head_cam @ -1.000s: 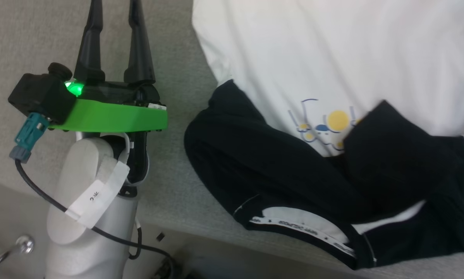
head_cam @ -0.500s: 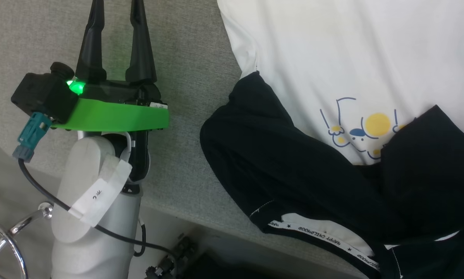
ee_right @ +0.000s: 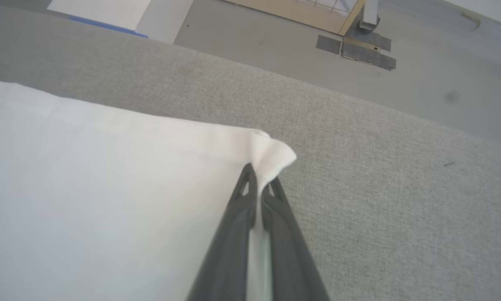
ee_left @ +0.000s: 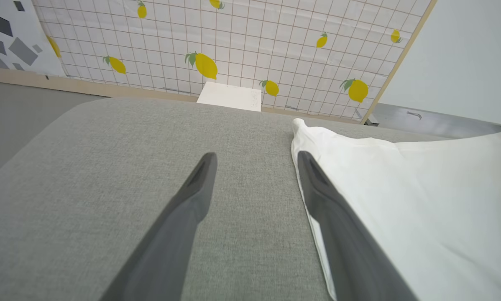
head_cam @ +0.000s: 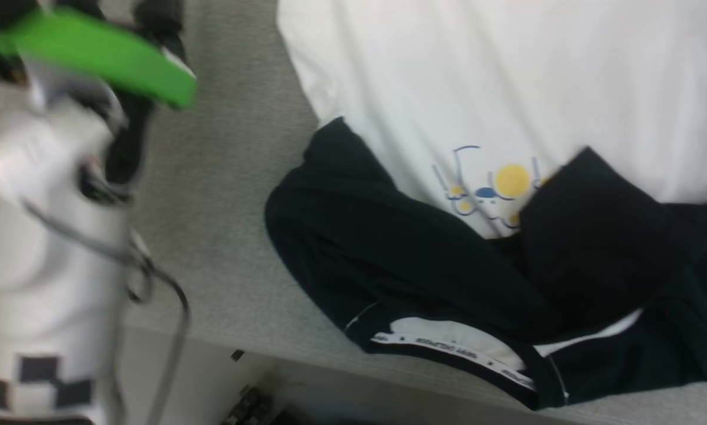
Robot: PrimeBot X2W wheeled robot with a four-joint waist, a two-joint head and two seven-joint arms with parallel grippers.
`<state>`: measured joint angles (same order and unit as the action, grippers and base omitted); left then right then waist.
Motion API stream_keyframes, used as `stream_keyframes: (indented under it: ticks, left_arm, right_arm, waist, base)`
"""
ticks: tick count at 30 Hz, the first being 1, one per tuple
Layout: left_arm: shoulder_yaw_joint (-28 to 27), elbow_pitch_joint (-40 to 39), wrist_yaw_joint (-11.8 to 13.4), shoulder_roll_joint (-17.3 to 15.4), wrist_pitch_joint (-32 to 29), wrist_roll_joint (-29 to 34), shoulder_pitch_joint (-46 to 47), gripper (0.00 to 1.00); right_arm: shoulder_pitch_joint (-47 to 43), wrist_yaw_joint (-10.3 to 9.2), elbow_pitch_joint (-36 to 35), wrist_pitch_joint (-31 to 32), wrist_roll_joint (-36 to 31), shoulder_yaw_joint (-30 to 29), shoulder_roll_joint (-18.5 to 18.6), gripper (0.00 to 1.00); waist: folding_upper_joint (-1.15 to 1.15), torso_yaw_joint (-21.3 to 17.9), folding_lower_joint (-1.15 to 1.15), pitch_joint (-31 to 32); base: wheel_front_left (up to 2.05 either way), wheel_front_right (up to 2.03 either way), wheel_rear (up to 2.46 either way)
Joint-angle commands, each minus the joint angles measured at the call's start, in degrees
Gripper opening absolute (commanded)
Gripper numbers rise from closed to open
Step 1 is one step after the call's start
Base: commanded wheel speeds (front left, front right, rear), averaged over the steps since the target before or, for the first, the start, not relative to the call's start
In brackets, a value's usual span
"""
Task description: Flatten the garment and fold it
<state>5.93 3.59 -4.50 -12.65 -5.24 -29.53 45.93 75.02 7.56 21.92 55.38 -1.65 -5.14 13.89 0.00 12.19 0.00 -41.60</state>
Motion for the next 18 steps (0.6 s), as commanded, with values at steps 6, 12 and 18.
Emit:
stream_keyframes:
  ticks: [6,12,18]
  left_arm:
    - [1.7,7.1,-0.2,-6.6,-20.7,-2.3,16.3,1.00]
    - [3.7,14.9,2.1,-8.4,-31.9,-1.3,27.7,1.00]
    - [6.4,20.2,3.8,-8.5,-36.8,1.2,33.8,1.00]
  right_arm:
    - [-0.8,-0.08,-0.2,-4.3,3.9,4.9,-3.0,0.00]
    - [-0.4,-0.08,-0.9,-7.6,7.9,10.6,-4.3,0.00]
    - [0.1,-0.08,-2.7,-10.4,11.6,15.8,-3.6,0.00]
  waist:
    - [0.00,-8.4,0.00,-0.4]
    - [0.00,-13.6,0.00,-3.5]
    - [0.00,-16.7,0.00,-5.9]
  base:
    - [0.00,0.00,0.00]
    - [0.00,0.00,0.00]
    - [0.00,0.00,0.00]
